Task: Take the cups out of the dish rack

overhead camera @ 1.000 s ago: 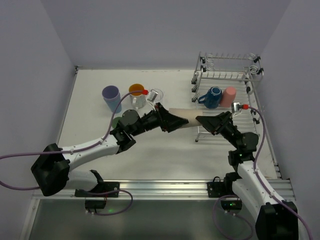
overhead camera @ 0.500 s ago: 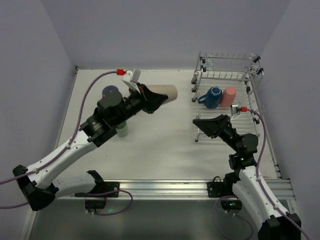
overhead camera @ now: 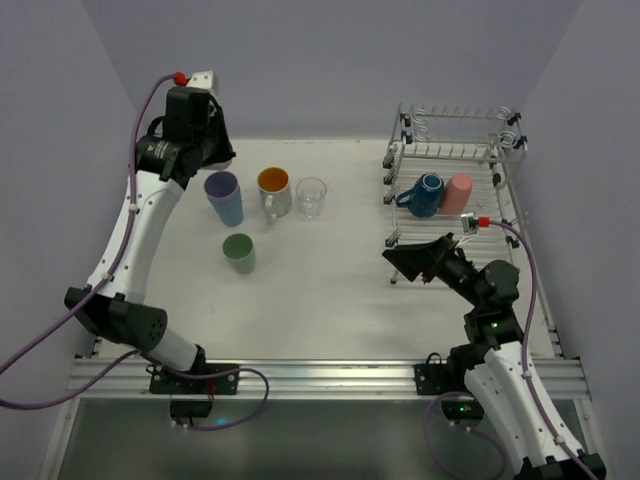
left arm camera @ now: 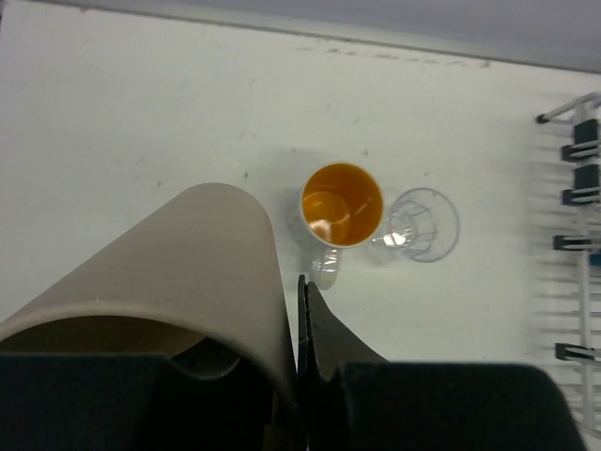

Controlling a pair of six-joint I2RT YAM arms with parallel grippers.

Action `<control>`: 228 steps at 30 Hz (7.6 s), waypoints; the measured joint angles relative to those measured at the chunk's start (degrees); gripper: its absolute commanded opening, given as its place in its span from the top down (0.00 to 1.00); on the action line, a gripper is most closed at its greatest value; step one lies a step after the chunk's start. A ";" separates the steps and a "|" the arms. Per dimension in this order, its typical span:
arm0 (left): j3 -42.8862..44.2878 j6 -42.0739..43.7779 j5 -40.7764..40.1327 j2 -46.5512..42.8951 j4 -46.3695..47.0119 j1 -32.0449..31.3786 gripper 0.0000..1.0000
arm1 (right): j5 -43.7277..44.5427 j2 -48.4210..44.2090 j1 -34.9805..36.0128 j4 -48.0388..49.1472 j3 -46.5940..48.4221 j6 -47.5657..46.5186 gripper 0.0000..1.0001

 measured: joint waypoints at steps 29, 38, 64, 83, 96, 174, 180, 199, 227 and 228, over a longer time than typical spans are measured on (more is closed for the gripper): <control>3.19 2.45 -2.01 16.04 -7.45 2.99 1.00 | -1.73 3.80 0.61 -2.95 -1.73 -5.25 0.03; 0.72 3.30 -1.55 18.03 -6.29 3.02 0.84 | -1.68 4.85 0.63 -2.93 -1.73 -5.27 0.03; -0.46 4.94 -1.55 18.56 -3.43 3.78 0.00 | 0.59 6.84 1.16 -7.06 2.38 -8.63 0.04; -34.99 2.64 17.86 -36.00 28.33 -8.57 0.00 | 36.81 13.81 -0.68 -20.98 16.65 -24.94 0.34; -58.88 2.89 20.81 -49.13 33.16 -17.86 0.00 | 41.75 36.98 -7.93 -3.45 17.79 -28.15 0.15; -59.98 6.29 9.90 -54.18 33.27 -33.40 0.00 | 58.80 60.59 3.30 -20.28 45.09 -33.07 0.15; -59.98 6.29 9.90 -54.18 33.27 -33.40 0.00 | 60.52 59.65 3.30 -21.53 44.98 -33.05 0.11; -60.00 6.29 9.90 -54.21 33.27 -33.40 0.00 | 65.81 67.52 3.30 -27.69 47.52 -30.80 0.12; -60.70 4.72 11.76 -47.84 34.12 -33.33 0.00 | 59.28 42.18 4.04 -22.38 28.26 -28.24 0.52; -60.70 4.15 12.22 -46.99 34.53 -33.33 0.00 | 58.47 40.57 4.04 -22.08 27.23 -27.89 0.52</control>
